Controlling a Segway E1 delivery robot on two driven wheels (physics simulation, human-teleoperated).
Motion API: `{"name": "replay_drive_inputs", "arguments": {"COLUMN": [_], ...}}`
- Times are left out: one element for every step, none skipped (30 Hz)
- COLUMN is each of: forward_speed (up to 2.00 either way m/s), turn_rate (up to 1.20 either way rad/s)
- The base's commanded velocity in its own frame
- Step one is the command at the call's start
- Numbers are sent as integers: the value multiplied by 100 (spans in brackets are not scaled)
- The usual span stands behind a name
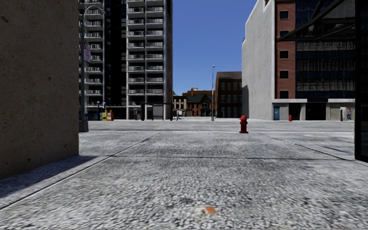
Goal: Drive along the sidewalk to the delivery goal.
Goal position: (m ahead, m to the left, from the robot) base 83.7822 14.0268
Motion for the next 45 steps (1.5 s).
{"name": "replay_drive_inputs", "arguments": {"forward_speed": [200, 200, 200, 200, 200, 200, 200, 200, 200, 200, 200, 200, 200, 200, 200, 200, 200, 200, 200, 200, 200, 200, 200, 200, 200, 200, 200, 200, 200, 200, 200, 200, 200, 200, 200, 200, 200, 200, 200, 200, 200, 200, 200, 200, 200], "turn_rate": [26, 27, 28, 28, 28, 28, 28, 29, 29, 30, 31, 33, 33, 33, 34, 34, 34, 34, 35, 37, 37, 38, 38, 38, 38, 38, 39, 41, 41, 43, 44, 45, 45, 45, 45, 45, 45, 45, 45, 45, 45, 45, 49, 49, 51]}}
